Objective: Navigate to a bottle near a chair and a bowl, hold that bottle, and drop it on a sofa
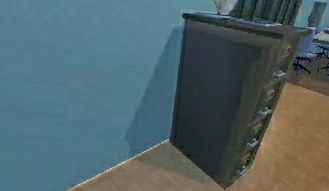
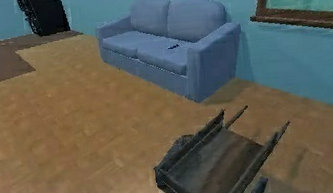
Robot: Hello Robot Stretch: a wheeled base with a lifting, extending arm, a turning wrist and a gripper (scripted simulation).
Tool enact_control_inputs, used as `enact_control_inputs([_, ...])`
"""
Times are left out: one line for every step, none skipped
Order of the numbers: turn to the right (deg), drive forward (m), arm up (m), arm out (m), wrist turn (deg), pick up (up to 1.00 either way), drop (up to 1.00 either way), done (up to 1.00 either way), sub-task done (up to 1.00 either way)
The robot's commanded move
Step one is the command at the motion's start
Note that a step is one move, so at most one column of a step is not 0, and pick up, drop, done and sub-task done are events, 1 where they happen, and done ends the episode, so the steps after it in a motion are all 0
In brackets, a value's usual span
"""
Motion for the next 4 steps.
enact_control_inputs([45.0, 0.0, 0.0, 0.0, 0.0, 0.0, 0.0, 0.0, 0.0])
enact_control_inputs([0.0, 1.0, 0.0, 0.0, 0.0, 0.0, 0.0, 0.0, 0.0])
enact_control_inputs([3.0, 0.0, 0.0, 0.0, 0.0, 0.0, 0.0, 0.0, 0.0])
enact_control_inputs([45.0, 0.0, 0.0, 0.0, 0.0, 0.0, 0.0, 0.0, 0.0])
